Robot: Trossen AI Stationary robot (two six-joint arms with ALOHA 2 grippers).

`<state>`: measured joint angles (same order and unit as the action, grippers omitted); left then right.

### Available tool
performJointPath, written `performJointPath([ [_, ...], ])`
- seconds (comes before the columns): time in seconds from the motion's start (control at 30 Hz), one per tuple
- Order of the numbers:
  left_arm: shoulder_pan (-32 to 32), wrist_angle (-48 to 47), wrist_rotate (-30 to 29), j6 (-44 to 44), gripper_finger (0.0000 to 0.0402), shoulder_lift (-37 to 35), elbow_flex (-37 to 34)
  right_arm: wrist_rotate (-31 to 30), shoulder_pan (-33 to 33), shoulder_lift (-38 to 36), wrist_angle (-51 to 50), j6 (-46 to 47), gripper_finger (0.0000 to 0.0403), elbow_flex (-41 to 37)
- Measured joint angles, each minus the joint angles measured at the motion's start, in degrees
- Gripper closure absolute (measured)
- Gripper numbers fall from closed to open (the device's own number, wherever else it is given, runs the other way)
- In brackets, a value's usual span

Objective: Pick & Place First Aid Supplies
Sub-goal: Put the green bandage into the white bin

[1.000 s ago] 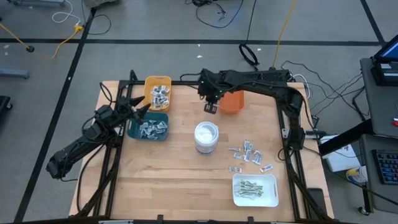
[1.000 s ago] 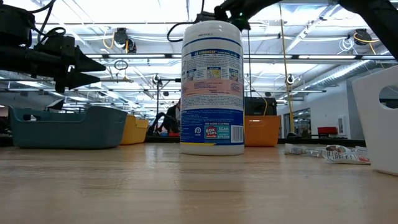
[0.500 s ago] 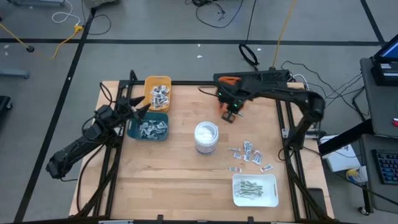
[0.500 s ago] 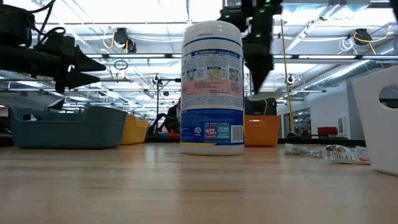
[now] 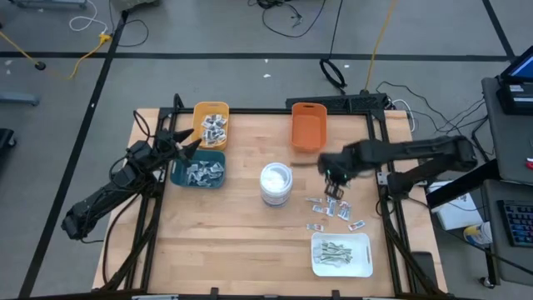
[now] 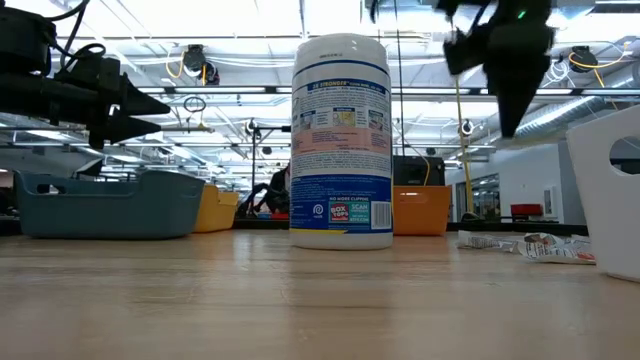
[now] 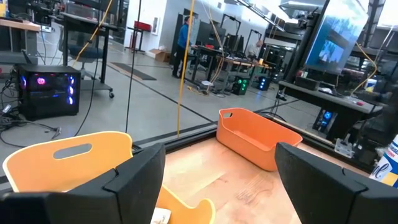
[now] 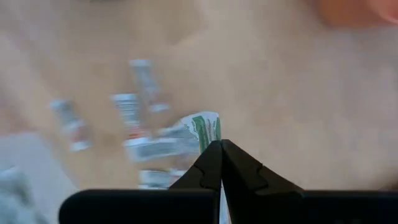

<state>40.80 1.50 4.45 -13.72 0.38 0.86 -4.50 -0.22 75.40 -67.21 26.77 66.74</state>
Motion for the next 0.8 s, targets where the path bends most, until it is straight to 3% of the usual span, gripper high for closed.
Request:
performJointPath([
  [0.37, 0.0, 0.0, 0.0, 0.0, 0.0096, 0.0, 0.0, 0.1, 23.2, -1.5, 0.2, 16.9, 0.0403, 0.0],
  [0.6, 0.0, 0.0, 0.0, 0.0, 0.0096, 0.0, 0.0, 0.2, 33.3, 0.2, 3.9, 26.5, 0.0403, 0.0],
  [0.8, 0.0, 0.0, 0.0, 0.0, 0.0096, 0.0, 0.0, 0.3, 40.3, 4.2, 13.3, 27.7, 0.0403, 0.0],
])
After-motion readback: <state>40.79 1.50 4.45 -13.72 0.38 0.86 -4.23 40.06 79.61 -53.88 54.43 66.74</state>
